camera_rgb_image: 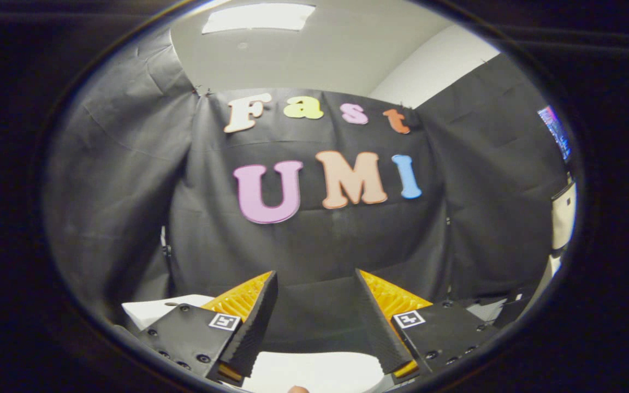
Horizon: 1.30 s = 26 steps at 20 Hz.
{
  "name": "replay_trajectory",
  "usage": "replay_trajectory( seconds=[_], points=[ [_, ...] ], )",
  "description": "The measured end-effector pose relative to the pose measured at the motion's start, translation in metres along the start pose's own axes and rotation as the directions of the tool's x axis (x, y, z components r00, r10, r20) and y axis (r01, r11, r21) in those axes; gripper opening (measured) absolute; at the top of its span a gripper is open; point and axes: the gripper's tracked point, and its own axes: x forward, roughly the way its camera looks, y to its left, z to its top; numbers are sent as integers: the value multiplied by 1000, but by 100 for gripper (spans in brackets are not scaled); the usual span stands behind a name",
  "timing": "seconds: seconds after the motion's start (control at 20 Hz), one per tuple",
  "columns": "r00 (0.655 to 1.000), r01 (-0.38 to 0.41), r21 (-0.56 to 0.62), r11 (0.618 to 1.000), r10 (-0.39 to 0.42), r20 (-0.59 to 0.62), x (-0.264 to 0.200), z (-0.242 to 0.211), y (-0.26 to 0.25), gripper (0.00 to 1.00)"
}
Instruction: Open the toilet lid.
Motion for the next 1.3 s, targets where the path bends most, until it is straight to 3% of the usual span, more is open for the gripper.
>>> replay_trajectory(
  seconds=[0.3, 0.4, 0.65, 0.85, 0.95, 1.1, 1.2, 1.3],
  points=[
    [984, -140, 2, 990, 139, -115, -10, -38, 78, 86],
    [978, -138, 15, 990, 139, -156, -13, -55, 90, 86],
    [957, -6, 120, 993, 41, -287, -23, -114, 84, 86],
    [933, 107, 249, 963, -11, -360, -37, -161, 76, 87],
    [928, 119, 302, 946, 2, -373, -43, -184, 76, 87],
    [917, 161, 430, 888, 26, -397, -47, -223, 69, 87],
    [918, 212, 547, 810, 27, -396, -51, -242, 63, 86],
    [913, 305, 635, 709, -29, -407, -60, -262, 41, 85]
  ],
)
